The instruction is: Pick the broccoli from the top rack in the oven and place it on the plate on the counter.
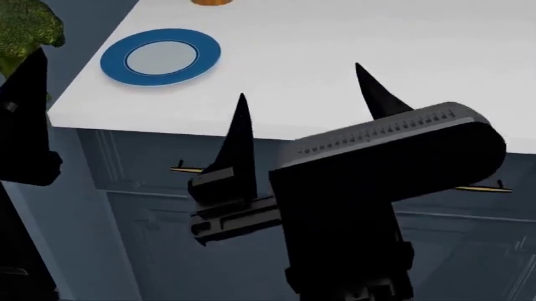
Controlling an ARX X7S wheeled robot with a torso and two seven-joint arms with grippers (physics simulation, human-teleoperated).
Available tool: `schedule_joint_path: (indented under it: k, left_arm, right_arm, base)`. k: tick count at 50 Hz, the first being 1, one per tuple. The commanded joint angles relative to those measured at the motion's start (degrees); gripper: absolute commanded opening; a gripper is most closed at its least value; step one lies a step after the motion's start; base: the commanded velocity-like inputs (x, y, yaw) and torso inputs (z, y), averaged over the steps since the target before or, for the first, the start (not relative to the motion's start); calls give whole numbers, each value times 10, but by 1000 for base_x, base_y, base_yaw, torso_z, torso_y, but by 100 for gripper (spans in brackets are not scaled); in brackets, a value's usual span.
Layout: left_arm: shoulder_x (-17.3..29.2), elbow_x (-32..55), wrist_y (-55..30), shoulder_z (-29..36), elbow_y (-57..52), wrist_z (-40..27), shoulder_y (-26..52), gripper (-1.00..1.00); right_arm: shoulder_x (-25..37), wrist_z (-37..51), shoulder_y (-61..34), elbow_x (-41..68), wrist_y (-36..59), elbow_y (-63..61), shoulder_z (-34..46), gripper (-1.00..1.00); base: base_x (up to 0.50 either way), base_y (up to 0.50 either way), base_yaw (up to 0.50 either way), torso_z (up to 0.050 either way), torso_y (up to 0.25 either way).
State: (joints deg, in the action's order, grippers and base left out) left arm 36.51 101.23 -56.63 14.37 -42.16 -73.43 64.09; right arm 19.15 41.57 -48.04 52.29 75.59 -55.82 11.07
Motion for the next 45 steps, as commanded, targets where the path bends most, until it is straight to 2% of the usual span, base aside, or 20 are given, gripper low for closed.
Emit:
schedule_joint_path:
  k: [1,8,21,36,45]
  left_arm:
    - [-13,-68,-5,14,78,39,38,-100]
    - [-17,-106,-2,18,100,69,41,-100]
    - [-32,-147,-2,35,142,100,63,-100]
    - [-65,-234,40,46,233,169,83,-100]
    - [-77,-203,21,44,222,126,125,-100]
  right_arm:
    - [2,18,-90,27,14,71,1,100]
    - [-4,31,-138,44,40,113,-24,100]
    - [24,0,-180,14,14,218,-24,100]
    - [40,-36,-134,-31,-52,258,20,100]
    - [46,-59,-129,-52,-83,267,52,100]
  base:
    - [0,0,0,0,0]
    - [0,0,0,0,0]
    - [14,1,0,0,0]
    - [496,-115,0,0,1]
    - [500,-117,0,0,1]
